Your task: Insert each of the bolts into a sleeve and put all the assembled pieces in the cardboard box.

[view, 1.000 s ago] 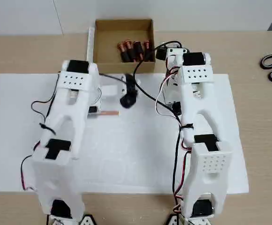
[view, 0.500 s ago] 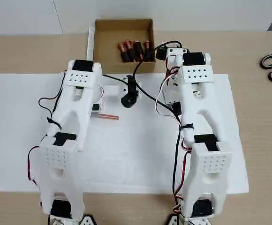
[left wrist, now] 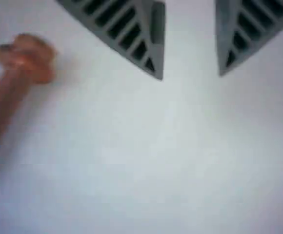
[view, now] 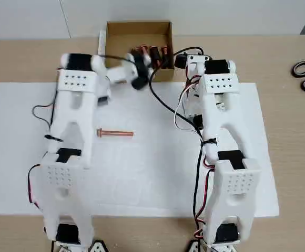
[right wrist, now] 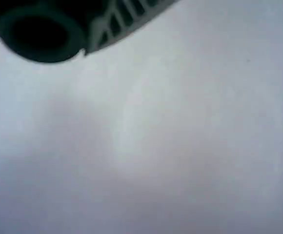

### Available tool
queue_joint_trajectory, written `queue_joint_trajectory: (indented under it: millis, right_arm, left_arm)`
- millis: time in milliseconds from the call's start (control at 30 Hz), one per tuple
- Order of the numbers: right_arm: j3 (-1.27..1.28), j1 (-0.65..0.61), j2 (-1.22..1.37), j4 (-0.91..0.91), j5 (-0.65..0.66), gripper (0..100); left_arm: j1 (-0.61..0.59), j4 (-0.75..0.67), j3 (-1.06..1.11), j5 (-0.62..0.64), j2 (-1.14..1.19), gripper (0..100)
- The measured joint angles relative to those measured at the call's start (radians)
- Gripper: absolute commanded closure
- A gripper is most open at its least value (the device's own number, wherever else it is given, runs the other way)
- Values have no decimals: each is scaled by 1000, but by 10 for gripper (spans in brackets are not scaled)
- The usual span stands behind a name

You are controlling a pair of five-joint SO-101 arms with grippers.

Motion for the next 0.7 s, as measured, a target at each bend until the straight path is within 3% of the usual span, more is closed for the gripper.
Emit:
queue_joint_trajectory:
  millis: [333, 600, 700]
  right_arm:
    - [0, 0, 0, -3, 0, 995]
    - [0, 0, 0, -3, 0, 995]
    - [0, 0, 0, -3, 0, 995]
  left_arm:
    - [-101, 6, -161, 583, -68, 927]
    - [-94, 6, 101, 760, -423, 928]
    - [-74, 6, 264, 882, -605, 928]
